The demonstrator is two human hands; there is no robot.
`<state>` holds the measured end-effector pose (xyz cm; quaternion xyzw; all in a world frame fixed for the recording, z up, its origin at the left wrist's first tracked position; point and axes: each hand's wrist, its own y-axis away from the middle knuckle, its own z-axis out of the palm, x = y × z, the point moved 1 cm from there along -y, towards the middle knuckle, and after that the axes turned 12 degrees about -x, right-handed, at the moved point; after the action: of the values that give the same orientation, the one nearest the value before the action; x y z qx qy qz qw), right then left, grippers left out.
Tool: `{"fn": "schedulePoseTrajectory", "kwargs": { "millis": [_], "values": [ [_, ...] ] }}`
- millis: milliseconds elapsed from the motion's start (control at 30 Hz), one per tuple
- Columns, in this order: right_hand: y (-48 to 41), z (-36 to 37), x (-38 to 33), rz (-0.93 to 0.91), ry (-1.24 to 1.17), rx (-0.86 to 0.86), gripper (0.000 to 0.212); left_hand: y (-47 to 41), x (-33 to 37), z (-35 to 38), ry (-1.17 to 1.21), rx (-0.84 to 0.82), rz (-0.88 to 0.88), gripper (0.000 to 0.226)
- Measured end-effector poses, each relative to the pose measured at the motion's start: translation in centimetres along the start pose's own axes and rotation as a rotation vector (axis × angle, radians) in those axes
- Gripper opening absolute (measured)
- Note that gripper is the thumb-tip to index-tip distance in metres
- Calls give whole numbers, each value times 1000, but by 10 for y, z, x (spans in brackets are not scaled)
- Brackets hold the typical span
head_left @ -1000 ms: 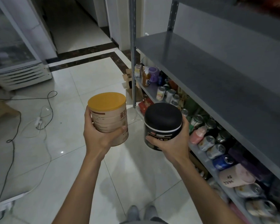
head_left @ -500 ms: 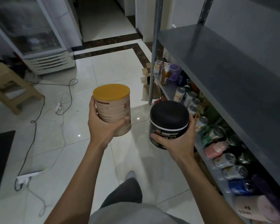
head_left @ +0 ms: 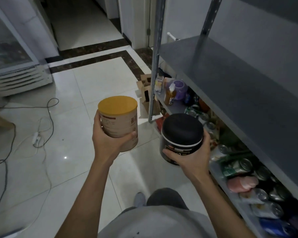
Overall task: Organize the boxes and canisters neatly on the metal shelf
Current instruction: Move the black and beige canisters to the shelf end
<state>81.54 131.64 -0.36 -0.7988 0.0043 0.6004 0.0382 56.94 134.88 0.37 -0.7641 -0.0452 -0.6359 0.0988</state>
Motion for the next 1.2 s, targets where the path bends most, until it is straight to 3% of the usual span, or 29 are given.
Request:
{"fn": "schedulePoseTrajectory", "kwargs": {
  "millis": [500, 733, 967, 1200],
  "values": [
    [-227, 148, -21, -62, -9, -349, 120, -112, -62, -87, -24, 327, -180, 121],
    [-342, 186, -27, -92, -21, -363, 120, -221, -73, -97, -58, 353, -184, 120],
    [-396, 201, -14, 28, -34, -206, 121, -357, -82, -96, -60, 124, -151, 116],
    [-437, 226, -29, 145, -43, 248, 120, -506, -81, -70, -52, -309, -60, 121]
  ]
}}
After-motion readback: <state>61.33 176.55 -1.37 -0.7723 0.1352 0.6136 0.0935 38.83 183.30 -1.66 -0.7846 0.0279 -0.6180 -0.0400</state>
